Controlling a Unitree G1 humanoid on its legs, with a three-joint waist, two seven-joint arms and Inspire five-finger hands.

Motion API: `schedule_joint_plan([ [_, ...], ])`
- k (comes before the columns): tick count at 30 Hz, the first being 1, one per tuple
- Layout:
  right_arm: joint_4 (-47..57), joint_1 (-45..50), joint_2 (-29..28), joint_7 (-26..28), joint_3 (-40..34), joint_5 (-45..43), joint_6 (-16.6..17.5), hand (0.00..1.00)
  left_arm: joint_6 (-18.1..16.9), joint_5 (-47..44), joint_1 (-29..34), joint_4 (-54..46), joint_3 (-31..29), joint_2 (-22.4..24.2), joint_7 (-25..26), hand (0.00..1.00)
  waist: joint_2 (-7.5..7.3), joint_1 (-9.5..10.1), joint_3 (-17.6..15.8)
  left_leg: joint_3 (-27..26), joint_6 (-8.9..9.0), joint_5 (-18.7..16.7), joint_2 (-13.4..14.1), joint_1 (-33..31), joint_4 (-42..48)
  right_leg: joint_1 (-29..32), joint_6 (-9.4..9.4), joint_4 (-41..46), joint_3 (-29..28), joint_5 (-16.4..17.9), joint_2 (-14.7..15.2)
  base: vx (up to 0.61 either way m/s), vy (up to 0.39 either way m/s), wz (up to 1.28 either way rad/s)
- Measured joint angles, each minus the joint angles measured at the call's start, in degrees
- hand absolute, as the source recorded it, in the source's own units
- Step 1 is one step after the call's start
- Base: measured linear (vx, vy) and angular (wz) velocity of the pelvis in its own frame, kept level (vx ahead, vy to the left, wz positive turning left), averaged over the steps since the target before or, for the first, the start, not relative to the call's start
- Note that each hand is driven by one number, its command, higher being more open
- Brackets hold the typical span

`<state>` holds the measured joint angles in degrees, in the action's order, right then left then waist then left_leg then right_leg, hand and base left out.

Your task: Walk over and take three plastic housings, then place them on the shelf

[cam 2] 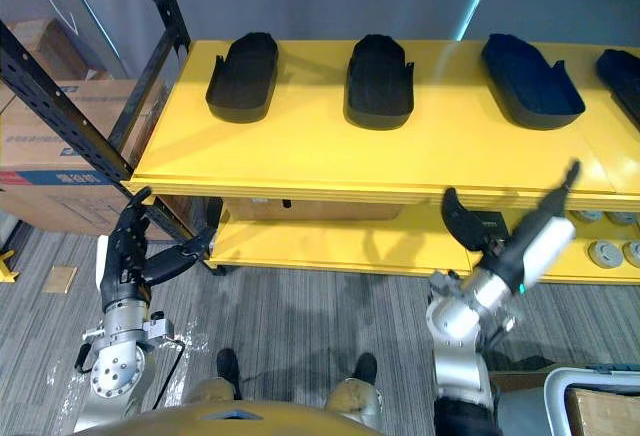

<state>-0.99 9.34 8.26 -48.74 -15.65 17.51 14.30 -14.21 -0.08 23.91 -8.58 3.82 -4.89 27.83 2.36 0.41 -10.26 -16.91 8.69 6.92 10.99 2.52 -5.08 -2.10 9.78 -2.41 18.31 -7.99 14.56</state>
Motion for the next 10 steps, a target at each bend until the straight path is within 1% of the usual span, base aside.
schedule_joint_plan([
  [1,-0.48,1.76,-1.89,-3.26,-1.07,0.33,1.15,1.00,-0.76,0.79,0.60,2.28,-2.20,1.66,4.06,1.00,-0.14,-0.53,0.80,-0.07,0.11,-0.21,0.14,0.13,-0.01,-0.21,0.01,-0.22,0.00,0.05,-0.16,0.00,-0.008,-0.05],
  [2,-1.60,3.11,-3.08,-5.30,-2.21,0.08,1.70,1.00,-1.34,0.80,1.10,4.14,-3.96,2.54,6.49,1.00,-0.32,-0.61,1.64,-0.16,0.16,-0.26,0.32,0.11,-0.01,-0.25,0.13,-0.44,-0.01,0.13,-0.35,0.00,0.000,0.00],
  [3,-4.64,4.86,-4.37,-7.73,-4.16,-0.84,2.93,1.00,-2.63,0.75,1.62,7.14,-5.89,3.12,9.38,1.00,-0.72,-0.55,2.51,-0.18,0.24,-0.32,0.63,0.29,-0.01,-0.59,0.15,-0.64,0.03,0.17,-0.63,0.00,0.000,0.00],
  [5,-9.92,7.43,-5.86,-9.38,-6.41,-5.10,3.93,1.00,-3.89,0.61,2.76,12.46,-8.13,4.04,10.97,1.00,-1.11,-0.12,3.17,-0.53,0.36,-0.94,0.93,1.34,-0.01,-1.64,0.03,-0.59,0.11,0.38,-0.81,0.00,-0.003,-0.02],
  [6,-13.01,9.21,-7.24,-9.67,-6.92,-7.97,4.16,1.00,-4.50,0.61,3.71,16.42,-8.95,4.63,11.51,1.00,-1.14,0.20,3.90,-1.06,0.20,-1.56,0.96,1.95,-0.02,-2.13,0.09,-0.59,0.08,0.48,-0.78,0.00,0.008,-0.08],
  [7,-14.58,10.15,-8.01,-9.66,-7.18,-9.35,4.25,1.00,-4.58,0.62,4.36,18.33,-9.22,4.94,11.55,1.00,-1.19,0.31,4.10,-1.52,0.43,-1.91,1.04,2.33,-0.02,-2.44,0.11,-0.58,0.08,0.54,-0.76,-0.01,0.017,-0.09],
  [9,-20.53,12.24,-10.00,-8.70,-7.49,-15.98,5.64,1.00,-5.55,0.68,5.78,24.43,-9.33,5.39,11.27,1.00,-1.66,0.93,4.63,-3.31,0.54,-2.23,1.52,3.19,-0.02,-2.94,0.17,-0.39,0.37,0.79,-0.78,-0.01,0.007,-0.04],
  [10,-25.00,12.31,-11.44,-6.58,-8.08,-20.44,5.84,1.00,-6.00,0.49,6.04,28.30,-9.53,6.09,10.40,1.00,-1.62,1.01,5.19,-4.67,0.50,-2.26,1.77,3.39,-0.01,-3.02,0.18,-0.27,0.54,0.84,-0.77,0.00,0.000,0.00],
])
